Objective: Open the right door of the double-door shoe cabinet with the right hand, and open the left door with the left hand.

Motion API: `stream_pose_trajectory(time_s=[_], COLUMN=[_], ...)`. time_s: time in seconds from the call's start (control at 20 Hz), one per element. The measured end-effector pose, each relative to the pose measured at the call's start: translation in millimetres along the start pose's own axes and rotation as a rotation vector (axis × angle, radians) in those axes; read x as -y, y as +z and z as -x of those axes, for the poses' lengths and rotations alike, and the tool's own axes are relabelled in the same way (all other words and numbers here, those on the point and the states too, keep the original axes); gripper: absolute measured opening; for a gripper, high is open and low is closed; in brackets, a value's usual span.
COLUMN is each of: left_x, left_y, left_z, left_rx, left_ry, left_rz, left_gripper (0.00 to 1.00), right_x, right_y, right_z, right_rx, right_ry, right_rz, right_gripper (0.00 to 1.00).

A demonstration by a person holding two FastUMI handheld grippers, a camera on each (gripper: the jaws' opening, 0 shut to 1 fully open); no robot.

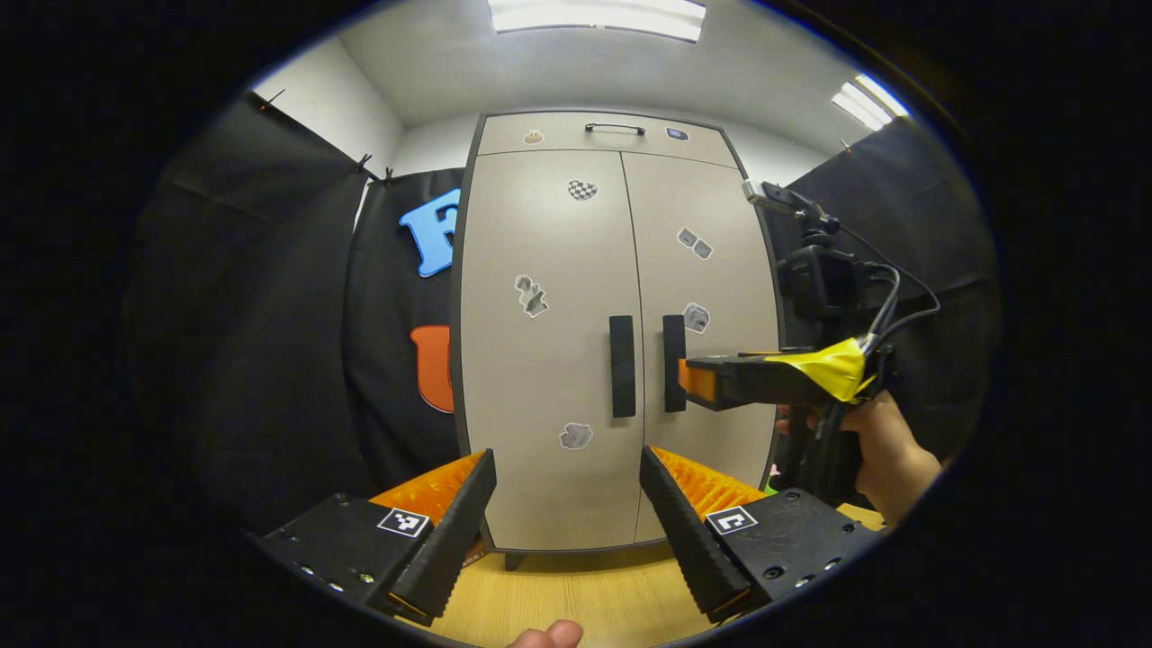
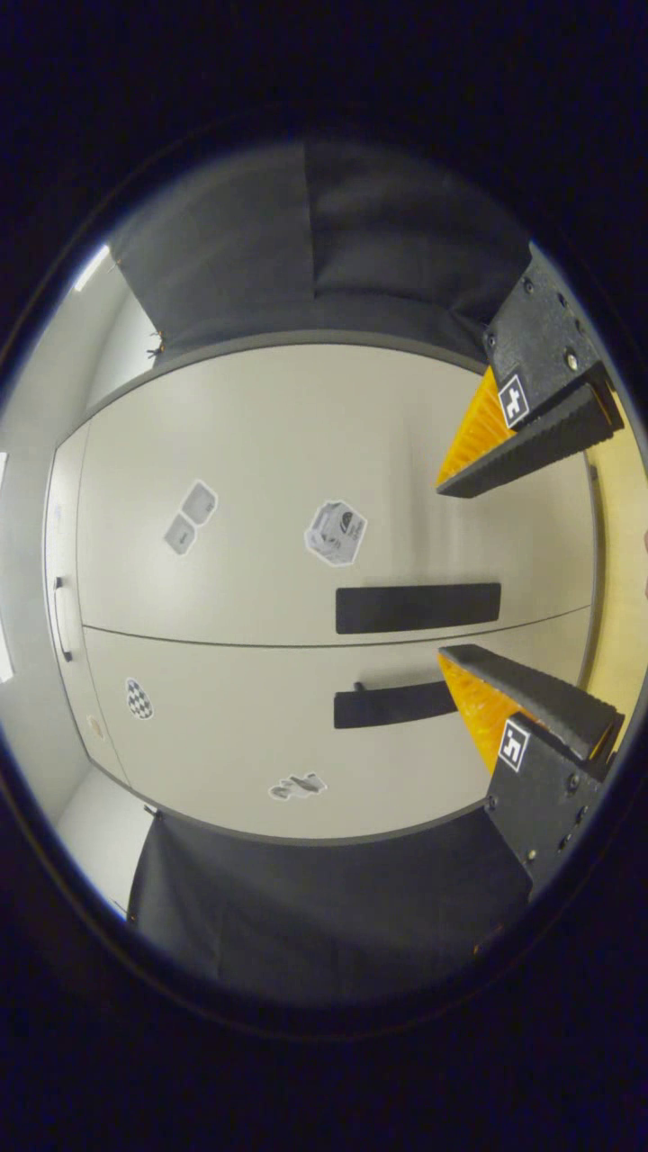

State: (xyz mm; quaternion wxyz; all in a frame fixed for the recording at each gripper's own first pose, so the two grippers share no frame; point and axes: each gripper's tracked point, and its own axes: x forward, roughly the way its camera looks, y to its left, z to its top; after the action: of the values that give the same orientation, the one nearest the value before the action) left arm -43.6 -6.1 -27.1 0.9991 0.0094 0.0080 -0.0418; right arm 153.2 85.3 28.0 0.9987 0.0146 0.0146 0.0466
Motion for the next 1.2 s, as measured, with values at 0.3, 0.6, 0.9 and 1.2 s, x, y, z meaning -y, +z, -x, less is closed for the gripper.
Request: stream_pose_trajectory(time_s=[0.3, 0.6, 0.9, 1.2], left_x=[-18, -38, -40, -32], left_y=[-10, -16, -15, -14], left_z=[1, -3, -3, -7], left_rx=[-0.023, -0.034, -0.027, -0.020], left_ry=[0.029, 0.066, 0.068, 0.040], left_rz=[0.023, 0.047, 0.059, 0.071], left_gripper=[0.96, 0.96, 0.96, 0.96], right_x=[-6, -14, -20, -21], right_y=[2, -4, -7, -6], right_z=[-39, -52, -53, -52], right_rx=[-0.014, -0.033, -0.031, -0.026], right_ry=[-0.012, -0.008, -0.011, -0.018], right_rz=[0.009, -0.009, 0.031, -0.009], right_gripper=[0.96, 0.63, 0.34, 0.10])
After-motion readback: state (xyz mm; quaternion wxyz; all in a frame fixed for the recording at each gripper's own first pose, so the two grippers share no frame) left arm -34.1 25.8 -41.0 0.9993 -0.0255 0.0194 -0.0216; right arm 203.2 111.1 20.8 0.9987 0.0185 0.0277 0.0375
